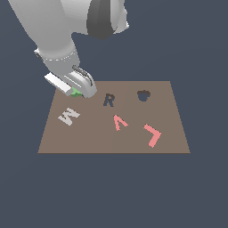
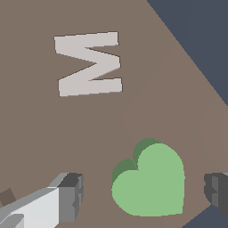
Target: Insert a designated object into the corresponding slot on a board.
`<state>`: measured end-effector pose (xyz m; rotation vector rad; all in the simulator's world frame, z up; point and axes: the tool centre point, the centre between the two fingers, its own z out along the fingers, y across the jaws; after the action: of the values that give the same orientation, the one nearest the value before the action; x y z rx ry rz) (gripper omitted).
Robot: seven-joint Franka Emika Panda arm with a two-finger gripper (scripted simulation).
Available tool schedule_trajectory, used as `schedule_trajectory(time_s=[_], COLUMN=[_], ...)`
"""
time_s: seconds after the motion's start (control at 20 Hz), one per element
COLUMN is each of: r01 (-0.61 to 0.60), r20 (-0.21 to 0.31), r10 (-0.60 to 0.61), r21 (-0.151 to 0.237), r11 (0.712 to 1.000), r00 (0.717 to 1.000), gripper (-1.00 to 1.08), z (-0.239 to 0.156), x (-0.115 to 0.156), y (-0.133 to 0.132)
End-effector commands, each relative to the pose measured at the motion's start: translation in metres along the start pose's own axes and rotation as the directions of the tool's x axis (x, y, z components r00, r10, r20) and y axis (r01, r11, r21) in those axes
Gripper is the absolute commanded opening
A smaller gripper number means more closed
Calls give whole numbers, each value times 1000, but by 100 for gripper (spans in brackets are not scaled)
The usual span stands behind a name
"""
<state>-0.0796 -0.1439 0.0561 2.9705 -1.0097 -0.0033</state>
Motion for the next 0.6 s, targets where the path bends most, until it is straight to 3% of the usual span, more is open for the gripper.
schedule_trajectory(time_s=[0.0,0.55], r01=[-28,-32], r20=[-1,0], r10=[28,32], r21=[3,4], r11=[1000,999], r00=[1000,999], gripper=[100,100], z=[5,10], x=[-1,-2], y=[6,6])
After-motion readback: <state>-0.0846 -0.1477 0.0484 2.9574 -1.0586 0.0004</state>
